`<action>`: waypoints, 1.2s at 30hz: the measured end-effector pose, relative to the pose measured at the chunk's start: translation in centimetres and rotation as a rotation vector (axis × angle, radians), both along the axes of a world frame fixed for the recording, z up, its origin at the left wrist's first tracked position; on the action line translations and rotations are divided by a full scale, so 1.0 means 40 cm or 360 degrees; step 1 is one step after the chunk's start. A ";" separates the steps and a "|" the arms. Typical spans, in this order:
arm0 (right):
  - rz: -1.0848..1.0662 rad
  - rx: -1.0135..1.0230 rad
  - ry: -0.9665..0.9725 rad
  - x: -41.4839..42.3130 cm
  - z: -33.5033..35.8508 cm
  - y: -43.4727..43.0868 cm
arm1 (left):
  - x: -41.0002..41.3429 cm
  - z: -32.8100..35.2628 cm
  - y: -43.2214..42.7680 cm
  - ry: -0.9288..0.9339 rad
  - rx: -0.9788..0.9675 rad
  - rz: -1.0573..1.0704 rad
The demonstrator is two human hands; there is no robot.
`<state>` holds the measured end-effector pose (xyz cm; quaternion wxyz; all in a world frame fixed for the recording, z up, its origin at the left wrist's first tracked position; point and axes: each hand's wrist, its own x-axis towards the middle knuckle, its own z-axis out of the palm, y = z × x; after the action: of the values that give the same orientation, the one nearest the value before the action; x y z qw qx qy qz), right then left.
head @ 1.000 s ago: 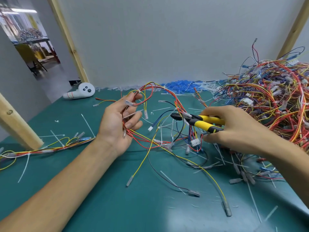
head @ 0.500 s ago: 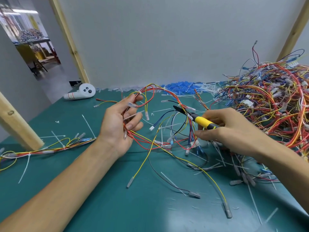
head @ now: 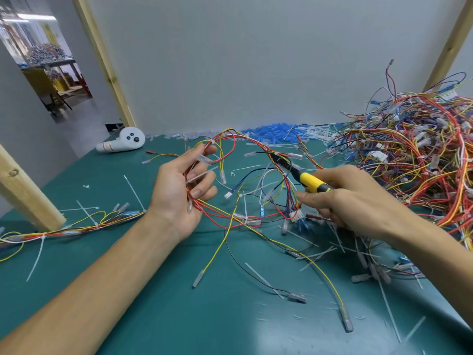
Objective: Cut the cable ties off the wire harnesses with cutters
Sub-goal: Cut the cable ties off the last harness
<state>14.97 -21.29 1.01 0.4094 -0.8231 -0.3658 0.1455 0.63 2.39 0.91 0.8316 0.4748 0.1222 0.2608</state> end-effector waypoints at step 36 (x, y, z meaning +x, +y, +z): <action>-0.0801 -0.0316 -0.0981 -0.004 0.006 -0.006 | -0.002 0.003 0.015 -0.0015 -0.0065 0.0134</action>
<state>14.81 -21.52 1.24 0.2220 -0.9274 -0.2426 -0.1780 0.54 2.97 1.05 0.8300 0.4509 0.1436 0.2954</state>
